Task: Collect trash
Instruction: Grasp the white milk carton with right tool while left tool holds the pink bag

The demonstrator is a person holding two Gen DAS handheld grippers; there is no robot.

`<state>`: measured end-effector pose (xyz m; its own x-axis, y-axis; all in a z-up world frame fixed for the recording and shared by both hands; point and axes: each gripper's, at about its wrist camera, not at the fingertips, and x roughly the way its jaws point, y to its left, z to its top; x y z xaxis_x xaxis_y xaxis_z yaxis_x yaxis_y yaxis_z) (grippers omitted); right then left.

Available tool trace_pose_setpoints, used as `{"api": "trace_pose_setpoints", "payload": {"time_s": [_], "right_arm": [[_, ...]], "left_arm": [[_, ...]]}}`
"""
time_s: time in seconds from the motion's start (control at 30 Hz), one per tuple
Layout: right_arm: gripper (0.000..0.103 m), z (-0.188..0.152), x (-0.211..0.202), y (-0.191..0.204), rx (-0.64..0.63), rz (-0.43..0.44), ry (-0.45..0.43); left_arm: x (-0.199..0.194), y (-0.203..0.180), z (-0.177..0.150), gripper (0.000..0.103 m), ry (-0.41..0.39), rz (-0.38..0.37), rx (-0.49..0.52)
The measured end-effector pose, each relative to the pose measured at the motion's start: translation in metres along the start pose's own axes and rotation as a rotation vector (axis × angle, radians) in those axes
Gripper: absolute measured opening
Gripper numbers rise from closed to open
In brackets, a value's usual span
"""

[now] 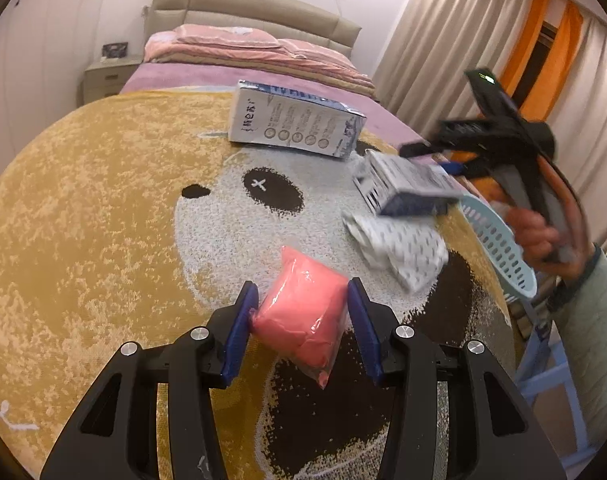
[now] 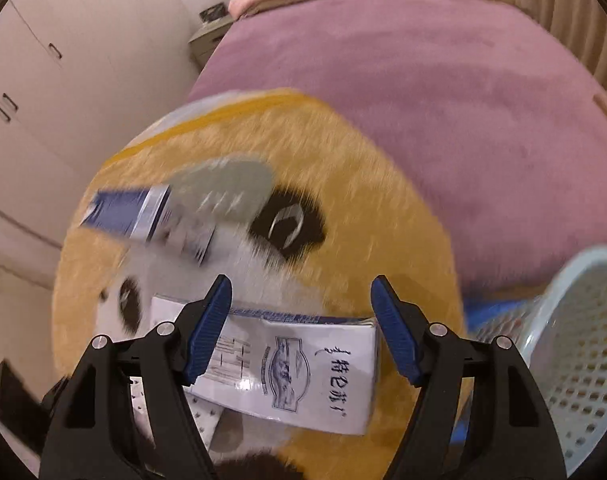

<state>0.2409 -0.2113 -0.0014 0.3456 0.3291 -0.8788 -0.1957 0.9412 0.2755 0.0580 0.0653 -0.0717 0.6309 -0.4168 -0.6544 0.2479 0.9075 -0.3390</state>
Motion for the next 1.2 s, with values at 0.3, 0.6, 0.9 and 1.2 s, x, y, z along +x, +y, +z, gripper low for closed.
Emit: {"api": "trace_pose_setpoints", "payload": {"time_s": [0.3,0.6,0.9,1.2], "right_arm": [[0.069,-0.096,-0.022,0.045,-0.025,0.059,-0.051],[0.094,-0.147,-0.078,0.069,-0.221,-0.053,-0.263],[0.094,-0.149,-0.038,0.081,-0.328,-0.161,-0.135],[0.094,-0.112,-0.014,0.101,-0.419,-0.241,-0.141]], "left_arm": [[0.000,0.003,-0.001,0.045,0.010,0.001,-0.016],[-0.010,0.013,-0.003,0.046,-0.005,0.013,-0.066],[-0.019,0.010,0.002,0.046,-0.007,0.023,-0.077],[-0.022,0.000,0.013,0.046,-0.019,0.011,-0.057]]}}
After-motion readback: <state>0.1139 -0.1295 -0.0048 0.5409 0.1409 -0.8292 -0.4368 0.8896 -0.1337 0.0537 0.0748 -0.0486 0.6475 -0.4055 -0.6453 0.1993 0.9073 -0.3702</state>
